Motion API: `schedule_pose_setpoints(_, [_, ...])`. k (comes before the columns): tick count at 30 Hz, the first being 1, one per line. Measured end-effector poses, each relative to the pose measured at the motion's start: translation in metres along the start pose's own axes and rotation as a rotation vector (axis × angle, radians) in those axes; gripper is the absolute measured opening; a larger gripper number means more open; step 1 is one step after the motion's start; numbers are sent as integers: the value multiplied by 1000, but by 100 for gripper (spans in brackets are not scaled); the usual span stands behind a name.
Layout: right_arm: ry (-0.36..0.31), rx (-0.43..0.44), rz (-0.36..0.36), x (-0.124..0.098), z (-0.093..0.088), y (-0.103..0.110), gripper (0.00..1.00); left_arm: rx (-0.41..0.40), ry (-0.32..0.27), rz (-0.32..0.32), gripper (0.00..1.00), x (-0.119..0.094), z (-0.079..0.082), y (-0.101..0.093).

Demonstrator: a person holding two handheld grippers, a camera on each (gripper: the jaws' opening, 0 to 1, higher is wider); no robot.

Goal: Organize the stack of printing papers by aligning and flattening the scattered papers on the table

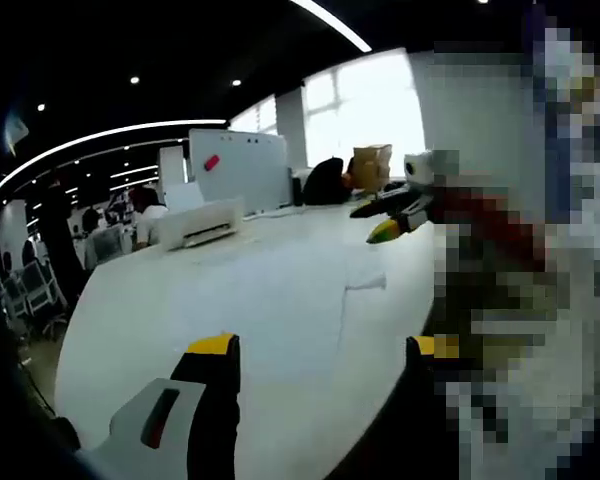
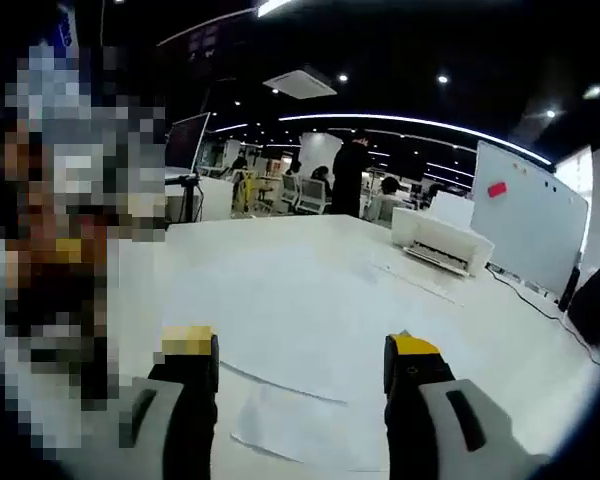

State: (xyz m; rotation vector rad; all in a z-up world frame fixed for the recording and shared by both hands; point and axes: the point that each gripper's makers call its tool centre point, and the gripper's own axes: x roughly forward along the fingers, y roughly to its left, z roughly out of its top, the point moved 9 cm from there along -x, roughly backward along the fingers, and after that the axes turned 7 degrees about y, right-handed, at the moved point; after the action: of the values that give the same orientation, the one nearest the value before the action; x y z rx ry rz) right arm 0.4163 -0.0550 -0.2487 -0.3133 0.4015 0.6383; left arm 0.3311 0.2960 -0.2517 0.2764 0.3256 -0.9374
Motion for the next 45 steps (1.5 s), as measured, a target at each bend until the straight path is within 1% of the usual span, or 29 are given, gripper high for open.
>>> schedule_pose_setpoints(7, [79,31,24,44,0,-18,64,-6,-1,30,70,-19,-4,5])
schedule_pose_setpoints(9, [90,47,25,57,-1,-24,67,-12,5,41,70,-21,-7,7])
schedule_pose_setpoints(12, [87,84,19,72,-2,-32,73,-17,20,51,70,-24,-11,10])
schedule_pose_setpoints(15, [98,117,30,88,-4,-34,73,-27,30,63,70,-29,-16,14])
schedule_pose_setpoints(17, [115,107,35,95,-5,-33,73,-43,27,69,70,-31,-19,17])
schedule_pose_setpoints(19, [116,108,37,99,-4,-34,73,-53,27,71,70,-32,-21,19])
schedule_pose_setpoints(21, [113,108,43,100,-3,-30,73,-58,29,75,70,-32,-22,19])
schedule_pose_setpoints(24, [117,97,45,104,0,-33,73,-57,35,75,70,-33,-23,19])
schedule_pose_setpoints(31, [115,76,48,108,11,-36,73,-55,20,91,70,-42,-18,18])
schedule_pose_setpoints(35, [105,96,51,115,14,-43,73,-49,24,97,70,-45,-17,17])
schedule_pose_setpoints(38, [127,117,46,122,11,-47,73,-48,28,107,70,-48,-18,18])
schedule_pose_setpoints(40, [140,160,43,127,9,-51,73,-53,25,112,70,-50,-19,19])
schedule_pose_setpoints(45, [150,167,39,136,7,-54,74,-64,27,119,70,-51,-22,21])
